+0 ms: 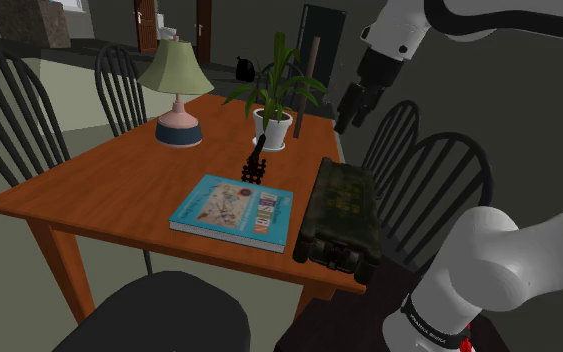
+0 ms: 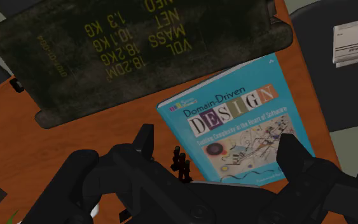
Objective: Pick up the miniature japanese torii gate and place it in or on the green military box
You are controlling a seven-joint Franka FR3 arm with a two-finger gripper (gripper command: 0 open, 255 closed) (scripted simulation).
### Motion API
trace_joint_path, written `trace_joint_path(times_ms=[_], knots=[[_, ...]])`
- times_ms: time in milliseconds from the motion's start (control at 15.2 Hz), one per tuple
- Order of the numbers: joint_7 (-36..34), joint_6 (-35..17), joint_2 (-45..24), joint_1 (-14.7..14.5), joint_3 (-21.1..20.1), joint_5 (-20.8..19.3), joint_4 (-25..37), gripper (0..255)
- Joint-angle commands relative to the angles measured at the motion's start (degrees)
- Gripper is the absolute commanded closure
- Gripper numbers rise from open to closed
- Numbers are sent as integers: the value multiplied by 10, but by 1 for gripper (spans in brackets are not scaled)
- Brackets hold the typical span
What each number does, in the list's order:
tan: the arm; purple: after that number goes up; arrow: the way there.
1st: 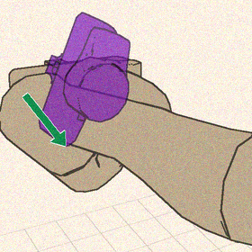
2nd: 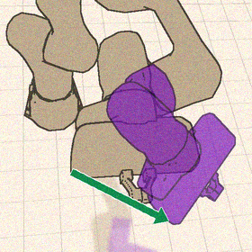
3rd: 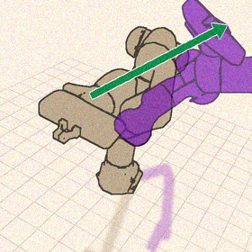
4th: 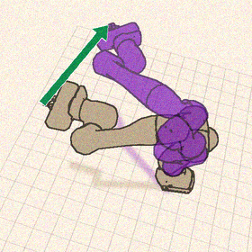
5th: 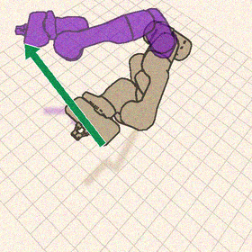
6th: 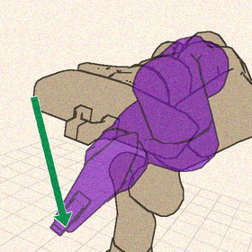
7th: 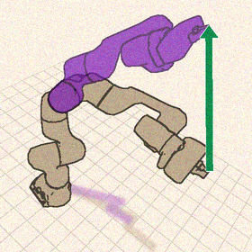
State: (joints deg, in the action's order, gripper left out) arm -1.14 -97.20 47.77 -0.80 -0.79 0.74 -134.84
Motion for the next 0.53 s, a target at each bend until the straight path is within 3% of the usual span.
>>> trace_joint_path(times_ms=[0,462], knots=[[0,0,0,0,0,0,0,0],[76,-172,-64,-9,40,-15,-74,0]])
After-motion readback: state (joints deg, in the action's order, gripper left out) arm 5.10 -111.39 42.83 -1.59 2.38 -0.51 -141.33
